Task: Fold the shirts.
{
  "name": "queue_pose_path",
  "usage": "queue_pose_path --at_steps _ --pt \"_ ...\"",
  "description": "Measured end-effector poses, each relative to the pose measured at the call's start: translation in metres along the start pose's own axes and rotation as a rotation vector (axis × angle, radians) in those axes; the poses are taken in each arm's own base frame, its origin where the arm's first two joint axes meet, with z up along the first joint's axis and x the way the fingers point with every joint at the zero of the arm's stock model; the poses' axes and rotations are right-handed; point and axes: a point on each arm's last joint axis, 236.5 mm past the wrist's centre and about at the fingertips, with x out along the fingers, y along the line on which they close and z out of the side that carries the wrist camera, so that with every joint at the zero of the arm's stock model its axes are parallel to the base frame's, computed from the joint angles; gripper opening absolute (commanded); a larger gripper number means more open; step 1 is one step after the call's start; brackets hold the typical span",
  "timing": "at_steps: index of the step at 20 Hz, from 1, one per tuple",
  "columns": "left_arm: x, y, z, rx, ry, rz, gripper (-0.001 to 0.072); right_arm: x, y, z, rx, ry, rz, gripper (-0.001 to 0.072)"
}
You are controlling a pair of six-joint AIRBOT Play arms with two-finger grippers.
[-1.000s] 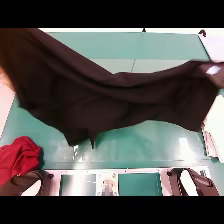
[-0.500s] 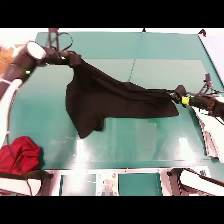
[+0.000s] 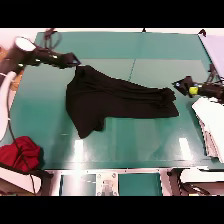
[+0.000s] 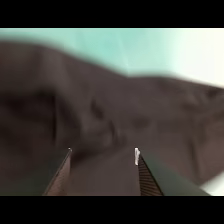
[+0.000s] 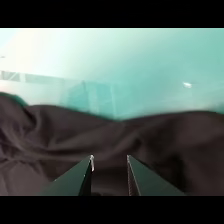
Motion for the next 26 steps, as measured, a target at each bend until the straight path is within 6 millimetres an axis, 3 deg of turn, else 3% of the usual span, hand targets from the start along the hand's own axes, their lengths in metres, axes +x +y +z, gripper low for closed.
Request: queue_pose_path --at_steps 4,6,10,12,13,15,18,20,21,22,24,25,26 --pt "-0.042 0.03 -0.066 -0.192 0.2 -0.033 0.0469 -0.049 -0.031 -0.005 0.044 -0.01 -0.046 0.0301" --pt "-0.05 0.046 -0.101 -0.282 0.24 -0.022 0.0469 -0.068 -0.047 -0.009 0.085 -0.03 -0.067 0.0301" --pt "-0.037 0.085 -0.168 -0.441 0.257 0.042 0.0469 -0.084 -0.071 -0.023 0.158 -0.043 -0.088 0.0302" --pt "-0.022 0.098 -0.193 -0.494 0.256 0.063 0.0468 -0.085 -0.076 -0.03 0.181 -0.038 -0.09 0.0304" --pt "-0.015 0.101 -0.201 -0.513 0.251 0.059 0.0468 -0.085 -0.078 -0.033 0.19 -0.035 -0.091 0.0341" --pt "0.001 0.105 -0.213 -0.536 0.246 0.052 0.0469 -0.084 -0.082 -0.039 0.205 -0.028 -0.091 0.0372" --pt "0.029 0.091 -0.211 -0.561 0.216 -0.021 0.0468 -0.08 -0.085 -0.051 0.232 -0.009 -0.088 0.0381" --pt "0.041 0.088 -0.203 -0.561 0.173 -0.045 0.0466 -0.076 -0.088 -0.06 0.252 0.006 -0.085 0.0477" --pt "0.045 0.087 -0.2 -0.562 0.153 -0.052 0.0379 -0.075 -0.09 -0.065 0.261 0.015 -0.086 0.0519" --pt "0.049 0.089 -0.198 -0.558 0.141 -0.049 0.0145 -0.073 -0.091 -0.07 0.267 0.024 -0.088 0.052" --pt "0.053 0.091 -0.2 -0.538 0.135 -0.049 0.0085 -0.071 -0.096 -0.079 0.276 0.047 -0.099 0.052" --pt "0.054 0.089 -0.2 -0.53 0.137 -0.056 0.0019 -0.069 -0.099 -0.083 0.283 0.06 -0.105 0.052" --pt "0.054 0.087 -0.201 -0.523 0.141 -0.063 0.0019 -0.068 -0.103 -0.088 0.293 0.075 -0.112 0.0519"
